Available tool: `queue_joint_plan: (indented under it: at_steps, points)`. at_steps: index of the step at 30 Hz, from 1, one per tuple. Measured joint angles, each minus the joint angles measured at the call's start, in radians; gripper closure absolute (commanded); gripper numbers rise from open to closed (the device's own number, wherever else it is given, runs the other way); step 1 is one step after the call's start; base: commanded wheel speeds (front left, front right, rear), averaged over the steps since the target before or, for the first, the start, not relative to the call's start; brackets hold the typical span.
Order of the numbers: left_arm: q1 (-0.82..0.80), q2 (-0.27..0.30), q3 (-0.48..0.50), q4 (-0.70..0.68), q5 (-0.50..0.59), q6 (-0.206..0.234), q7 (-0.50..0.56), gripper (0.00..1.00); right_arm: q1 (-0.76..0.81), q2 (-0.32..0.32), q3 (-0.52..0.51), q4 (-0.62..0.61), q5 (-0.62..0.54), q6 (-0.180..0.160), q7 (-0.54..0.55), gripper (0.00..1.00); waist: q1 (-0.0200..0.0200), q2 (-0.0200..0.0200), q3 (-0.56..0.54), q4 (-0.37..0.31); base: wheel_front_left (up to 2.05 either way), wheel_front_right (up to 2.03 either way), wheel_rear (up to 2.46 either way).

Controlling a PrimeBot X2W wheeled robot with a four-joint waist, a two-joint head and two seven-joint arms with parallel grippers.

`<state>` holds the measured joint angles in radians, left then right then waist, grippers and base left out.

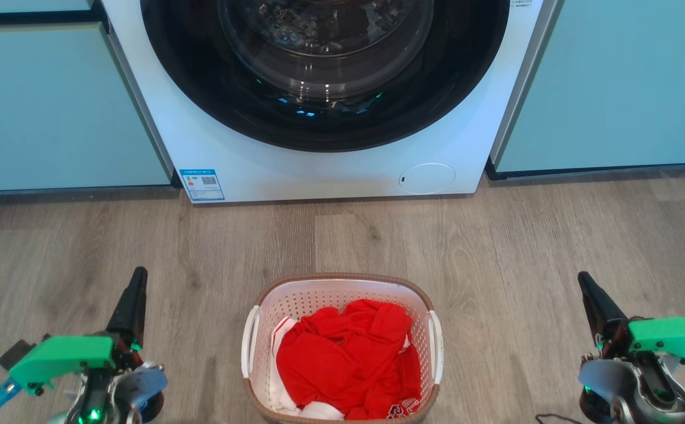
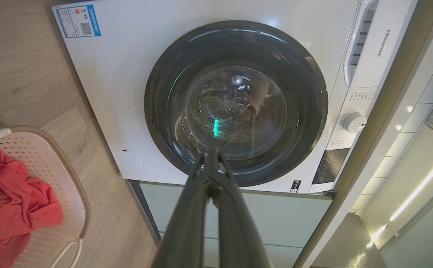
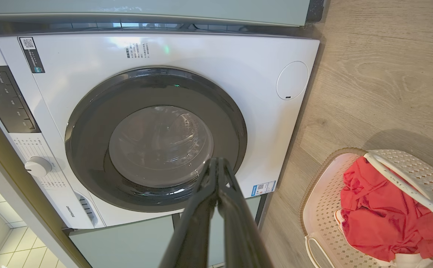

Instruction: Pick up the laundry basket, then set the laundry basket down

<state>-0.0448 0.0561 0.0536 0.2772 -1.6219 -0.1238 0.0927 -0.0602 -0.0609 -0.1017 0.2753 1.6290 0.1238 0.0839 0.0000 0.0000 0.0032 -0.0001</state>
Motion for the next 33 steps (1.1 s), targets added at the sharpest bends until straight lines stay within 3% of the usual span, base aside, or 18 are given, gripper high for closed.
queue_joint_plan:
  at_steps: [33]
  points:
    - [0.000, -0.002, 0.016, 0.000, 0.000, 0.000, 0.004, 1.00, 0.000, 0.002, -0.010, 0.000, 0.000, 0.000, 0.011, 1.00, 0.0000, 0.0000, 0.000, 0.000, 0.00, 0.00, 0.00]
